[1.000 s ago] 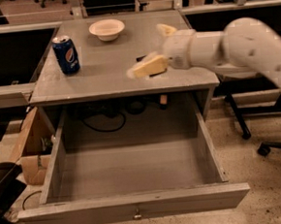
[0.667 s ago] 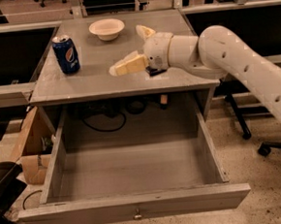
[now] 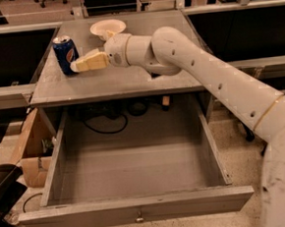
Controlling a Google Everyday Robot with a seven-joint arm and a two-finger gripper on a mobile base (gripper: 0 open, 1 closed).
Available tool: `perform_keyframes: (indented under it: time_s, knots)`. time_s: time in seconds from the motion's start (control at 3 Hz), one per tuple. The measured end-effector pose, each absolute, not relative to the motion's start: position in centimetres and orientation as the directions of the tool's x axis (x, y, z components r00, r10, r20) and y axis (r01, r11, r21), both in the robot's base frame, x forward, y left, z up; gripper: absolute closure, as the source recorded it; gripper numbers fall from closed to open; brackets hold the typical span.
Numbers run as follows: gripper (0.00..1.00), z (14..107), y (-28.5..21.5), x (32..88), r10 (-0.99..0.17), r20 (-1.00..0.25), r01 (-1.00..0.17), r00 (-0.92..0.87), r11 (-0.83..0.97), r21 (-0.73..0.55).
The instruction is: Place pepsi can into top drawer
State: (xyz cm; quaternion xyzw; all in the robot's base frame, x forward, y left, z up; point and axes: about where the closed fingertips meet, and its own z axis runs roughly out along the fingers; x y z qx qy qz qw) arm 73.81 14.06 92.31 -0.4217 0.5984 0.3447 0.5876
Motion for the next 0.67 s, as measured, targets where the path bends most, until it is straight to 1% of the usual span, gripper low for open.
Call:
perform_keyframes:
  time_s: [0.33, 0.67]
  knots:
    - [0.00, 92.0, 16.9, 75.7, -0.092, -0.996, -0.910, 0.021, 0.410, -0.057]
    - [0.04, 90.5, 18.8, 79.1, -0.086, -0.996, -0.895, 0.017, 0.443, -0.054]
